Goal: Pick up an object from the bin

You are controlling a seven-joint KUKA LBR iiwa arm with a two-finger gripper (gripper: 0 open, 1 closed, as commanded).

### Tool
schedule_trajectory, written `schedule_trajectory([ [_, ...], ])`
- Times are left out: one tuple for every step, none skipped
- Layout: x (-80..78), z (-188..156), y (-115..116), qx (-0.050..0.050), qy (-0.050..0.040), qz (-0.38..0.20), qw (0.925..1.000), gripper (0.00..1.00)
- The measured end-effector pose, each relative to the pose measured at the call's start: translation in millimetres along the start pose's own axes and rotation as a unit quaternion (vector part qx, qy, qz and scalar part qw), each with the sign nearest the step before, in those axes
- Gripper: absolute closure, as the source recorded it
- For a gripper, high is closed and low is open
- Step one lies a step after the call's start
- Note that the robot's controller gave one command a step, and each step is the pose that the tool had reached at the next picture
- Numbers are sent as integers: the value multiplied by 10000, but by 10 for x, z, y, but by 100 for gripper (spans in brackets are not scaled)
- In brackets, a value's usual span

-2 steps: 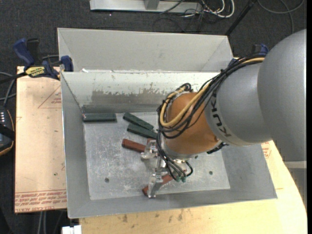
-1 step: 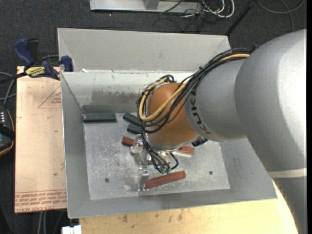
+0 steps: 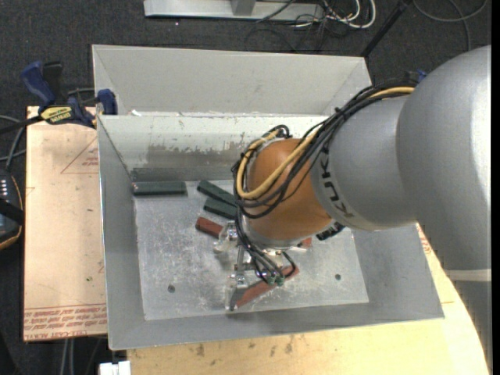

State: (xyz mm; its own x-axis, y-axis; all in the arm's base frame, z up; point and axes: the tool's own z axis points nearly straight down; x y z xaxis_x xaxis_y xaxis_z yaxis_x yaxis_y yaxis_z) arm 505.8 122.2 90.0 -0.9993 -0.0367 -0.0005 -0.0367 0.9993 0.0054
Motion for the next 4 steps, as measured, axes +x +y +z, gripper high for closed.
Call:
schedule_trajectory([
  [95,8,-387,6,-35,-870,9962,0],
  [110,14,-434,5,-42,-1028,9947,0],
  [-69,75,-776,-1,-56,-2312,9729,100],
  [-104,89,-797,19,-141,-2299,9731,0],
])
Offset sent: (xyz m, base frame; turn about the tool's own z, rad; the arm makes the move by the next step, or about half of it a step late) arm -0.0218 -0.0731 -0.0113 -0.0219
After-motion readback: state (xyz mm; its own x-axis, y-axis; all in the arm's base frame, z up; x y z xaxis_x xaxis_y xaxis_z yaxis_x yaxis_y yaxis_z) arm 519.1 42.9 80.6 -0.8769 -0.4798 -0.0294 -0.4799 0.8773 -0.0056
